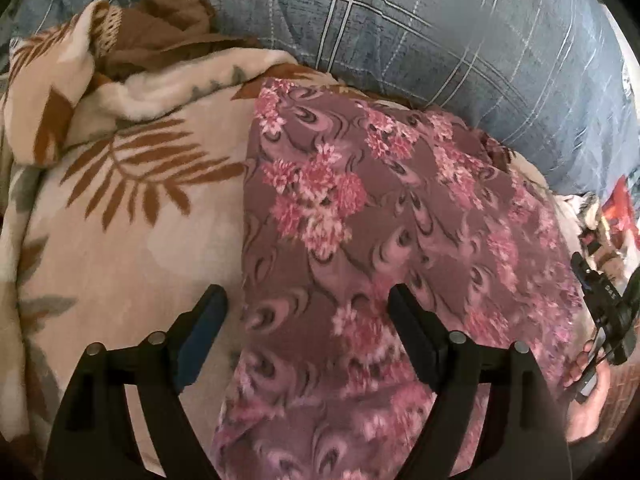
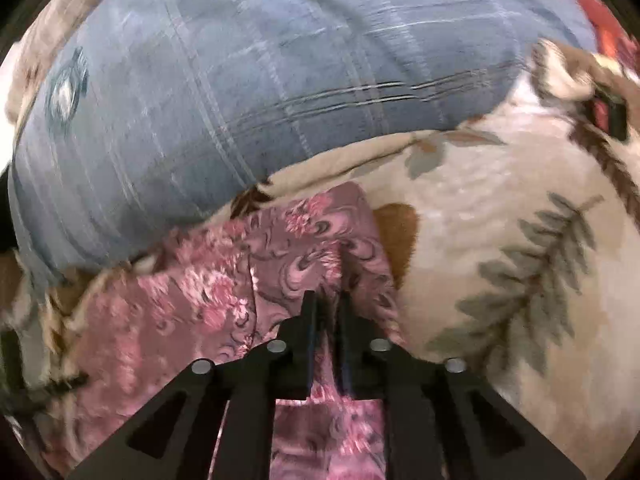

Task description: Fold small clothes

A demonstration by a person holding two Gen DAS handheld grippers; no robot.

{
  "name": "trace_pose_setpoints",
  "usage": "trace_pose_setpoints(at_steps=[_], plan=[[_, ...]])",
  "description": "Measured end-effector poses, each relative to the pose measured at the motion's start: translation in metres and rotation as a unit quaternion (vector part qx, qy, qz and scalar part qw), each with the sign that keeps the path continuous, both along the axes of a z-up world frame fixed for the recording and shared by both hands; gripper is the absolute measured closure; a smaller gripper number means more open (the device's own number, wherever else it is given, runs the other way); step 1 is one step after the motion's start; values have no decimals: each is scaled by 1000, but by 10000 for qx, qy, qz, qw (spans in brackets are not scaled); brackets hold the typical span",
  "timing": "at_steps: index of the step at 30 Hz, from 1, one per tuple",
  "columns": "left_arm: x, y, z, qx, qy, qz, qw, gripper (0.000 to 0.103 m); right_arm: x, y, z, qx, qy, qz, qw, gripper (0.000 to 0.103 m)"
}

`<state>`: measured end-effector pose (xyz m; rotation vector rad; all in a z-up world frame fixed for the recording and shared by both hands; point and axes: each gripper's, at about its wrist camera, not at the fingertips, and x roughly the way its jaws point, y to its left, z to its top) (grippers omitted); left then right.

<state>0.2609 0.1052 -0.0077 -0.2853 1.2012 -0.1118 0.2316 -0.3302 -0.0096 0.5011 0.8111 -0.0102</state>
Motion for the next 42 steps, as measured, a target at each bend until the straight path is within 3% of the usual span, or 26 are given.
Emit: trace_pose_setpoints(at_steps=[2,4,7,8,9,14,17,28,34,37,42], plan=[[-11,0,4,-160,-78,-83,9998,21,-15,-4,8,157,-345,100,9992,87],[-18,-8,2,-165,-56,-161,9997,21,-23,0,7,297,-390,307,9983,87],[-24,-24,-7,319,-110,-228,9992,21,-18,18,-19,27,219,624,9978,89],[-26,-29,-6,507,-141,-296,9982,21,-19,22,-25,-80,321,722,9968,89],[-27,-30,-5,543,-105,-311,9980,21,-25,23,-21,-170,149,659,9976,90],[-43,-7,9,14,110,-184,9998,21,-40,20,-12,-88,373,715,9967,87],[-60,10,17,-216,147,-123,9996,21,-61,23,-15,-81,570,927,9940,79],[-144,29,13,-528,360,-478,9968,21,-143,30,-15,60,538,1201,9913,73],[-196,33,-5,-702,552,-771,9930,21,-171,31,-15,-47,681,1308,9891,69],[-219,35,-10,-723,535,-877,9921,21,-186,31,-17,-53,804,1357,9875,69],[-255,21,-8,-315,327,-1353,9898,21,-216,24,-9,-266,880,1411,9857,68]])
